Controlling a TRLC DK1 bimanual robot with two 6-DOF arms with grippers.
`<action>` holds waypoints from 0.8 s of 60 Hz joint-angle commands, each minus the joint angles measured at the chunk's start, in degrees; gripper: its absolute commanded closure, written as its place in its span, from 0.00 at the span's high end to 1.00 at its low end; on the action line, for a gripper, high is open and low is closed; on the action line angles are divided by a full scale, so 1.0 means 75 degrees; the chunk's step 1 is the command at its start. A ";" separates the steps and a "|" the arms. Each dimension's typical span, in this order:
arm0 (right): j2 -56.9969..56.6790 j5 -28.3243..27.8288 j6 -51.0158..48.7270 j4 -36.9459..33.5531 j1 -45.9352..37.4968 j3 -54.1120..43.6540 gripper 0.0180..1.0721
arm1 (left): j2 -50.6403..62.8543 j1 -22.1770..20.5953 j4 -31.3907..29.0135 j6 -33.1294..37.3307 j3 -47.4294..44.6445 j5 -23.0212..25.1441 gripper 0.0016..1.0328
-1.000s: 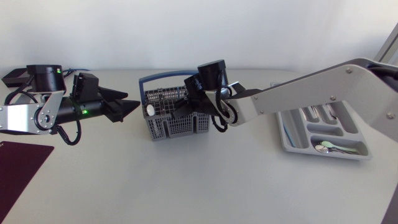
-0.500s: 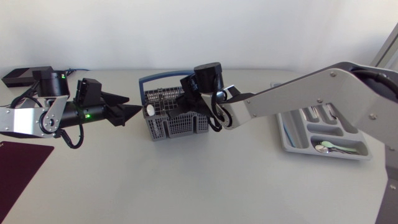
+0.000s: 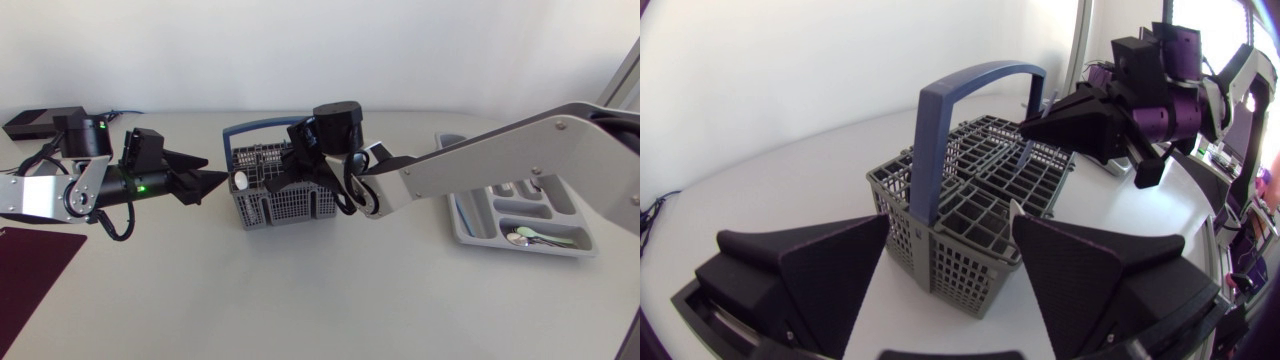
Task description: Transfer all utensils from the basket to the drawer tray.
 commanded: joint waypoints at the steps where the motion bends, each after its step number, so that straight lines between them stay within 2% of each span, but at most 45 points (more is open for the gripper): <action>1: -0.0365 0.0040 -0.0096 0.0125 0.0105 -0.0212 0.06 | 0.0074 -0.0020 0.0124 0.0108 -0.0205 0.0109 0.83; 31: -0.2181 0.0075 -0.0108 -0.0320 0.0129 -0.0599 0.06 | -0.0126 -0.0149 -0.0064 0.0061 -0.0146 0.0109 0.84; 48: -0.3470 -0.0019 0.0009 -0.1879 0.0105 -0.0599 0.06 | -0.0465 -0.0173 -0.0556 0.0049 0.0018 0.0097 0.84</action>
